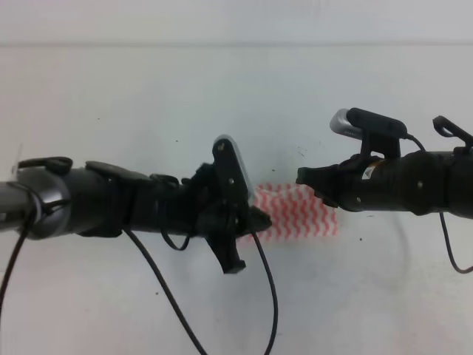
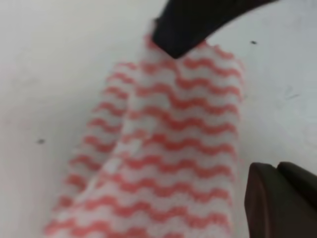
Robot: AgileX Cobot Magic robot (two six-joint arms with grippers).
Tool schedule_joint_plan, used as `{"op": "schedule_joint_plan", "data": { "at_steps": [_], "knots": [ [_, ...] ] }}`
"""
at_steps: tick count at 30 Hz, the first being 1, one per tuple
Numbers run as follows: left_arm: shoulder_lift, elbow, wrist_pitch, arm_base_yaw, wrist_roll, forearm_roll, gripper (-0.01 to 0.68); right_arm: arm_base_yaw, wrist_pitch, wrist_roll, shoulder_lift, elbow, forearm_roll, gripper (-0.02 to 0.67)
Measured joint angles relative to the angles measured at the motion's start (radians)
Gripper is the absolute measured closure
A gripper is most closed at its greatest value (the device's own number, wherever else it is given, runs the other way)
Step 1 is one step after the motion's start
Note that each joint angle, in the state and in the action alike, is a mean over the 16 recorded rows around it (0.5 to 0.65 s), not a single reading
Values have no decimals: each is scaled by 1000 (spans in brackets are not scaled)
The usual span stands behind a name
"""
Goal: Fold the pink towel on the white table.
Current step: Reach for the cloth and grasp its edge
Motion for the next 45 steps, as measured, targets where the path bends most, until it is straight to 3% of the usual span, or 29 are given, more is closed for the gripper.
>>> {"op": "schedule_joint_plan", "data": {
  "at_steps": [14,31,45],
  "knots": [
    [72,-32,54,-1,88,-115,677,0,4,0,-1,0,0,666],
    [159,-112,68,-16,88,-119,678,0,9,0,-1,0,0,666],
    [189,-153,49,-29,183,-153,678,0,14,0,-1,0,0,666]
  ]
}}
